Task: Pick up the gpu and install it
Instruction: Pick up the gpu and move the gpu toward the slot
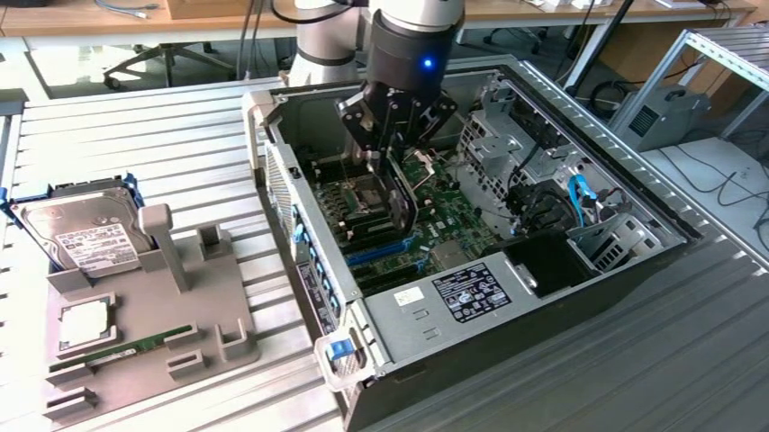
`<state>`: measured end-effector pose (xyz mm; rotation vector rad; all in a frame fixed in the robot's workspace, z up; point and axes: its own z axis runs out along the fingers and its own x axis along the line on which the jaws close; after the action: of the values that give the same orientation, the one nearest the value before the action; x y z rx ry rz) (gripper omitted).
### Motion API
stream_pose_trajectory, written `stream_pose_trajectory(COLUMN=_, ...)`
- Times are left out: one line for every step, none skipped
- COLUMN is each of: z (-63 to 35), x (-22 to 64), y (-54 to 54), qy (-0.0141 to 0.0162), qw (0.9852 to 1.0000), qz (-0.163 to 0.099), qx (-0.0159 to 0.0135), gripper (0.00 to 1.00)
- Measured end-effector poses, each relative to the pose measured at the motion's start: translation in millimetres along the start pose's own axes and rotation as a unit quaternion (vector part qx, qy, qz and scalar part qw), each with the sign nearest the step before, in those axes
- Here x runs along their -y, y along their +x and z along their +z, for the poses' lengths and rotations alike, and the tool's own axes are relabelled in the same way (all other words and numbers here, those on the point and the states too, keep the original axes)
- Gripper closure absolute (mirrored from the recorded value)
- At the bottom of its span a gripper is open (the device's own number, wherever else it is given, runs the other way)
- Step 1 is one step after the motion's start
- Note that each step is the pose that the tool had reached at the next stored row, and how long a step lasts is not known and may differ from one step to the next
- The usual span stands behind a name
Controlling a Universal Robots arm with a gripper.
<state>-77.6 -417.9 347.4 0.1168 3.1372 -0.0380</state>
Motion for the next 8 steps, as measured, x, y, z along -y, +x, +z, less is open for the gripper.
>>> stream_pose_trajectory(z=0.5, x=-0.6, y=-1.9, qy=0.0, qw=1.0, qz=0.0, qx=0.0, gripper=0.73)
stream_pose_trajectory(z=1.0, x=-1.1, y=-3.6, qy=0.0, qw=1.0, qz=0.0, qx=0.0, gripper=0.73)
stream_pose_trajectory(z=1.6, x=-1.8, y=-6.0, qy=0.0, qw=1.0, qz=0.0, qx=0.0, gripper=0.73)
stream_pose_trajectory(z=2.2, x=-2.7, y=-8.8, qy=0.0, qw=1.0, qz=0.0, qx=-0.0001, gripper=0.73)
stream_pose_trajectory(z=2.6, x=-3.2, y=-10.4, qy=0.0, qw=1.0, qz=0.0, qx=-0.0001, gripper=0.73)
stream_pose_trajectory(z=3.0, x=-3.8, y=-12.4, qy=0.0, qw=1.0, qz=0.0, qx=-0.0001, gripper=0.73)
stream_pose_trajectory(z=3.6, x=-4.6, y=-14.8, qy=0.0, qw=1.0, qz=0.0, qx=-0.0002, gripper=0.73)
stream_pose_trajectory(z=4.2, x=-5.4, y=-17.4, qy=0.0, qw=1.0, qz=0.0, qx=-0.0002, gripper=0.73)
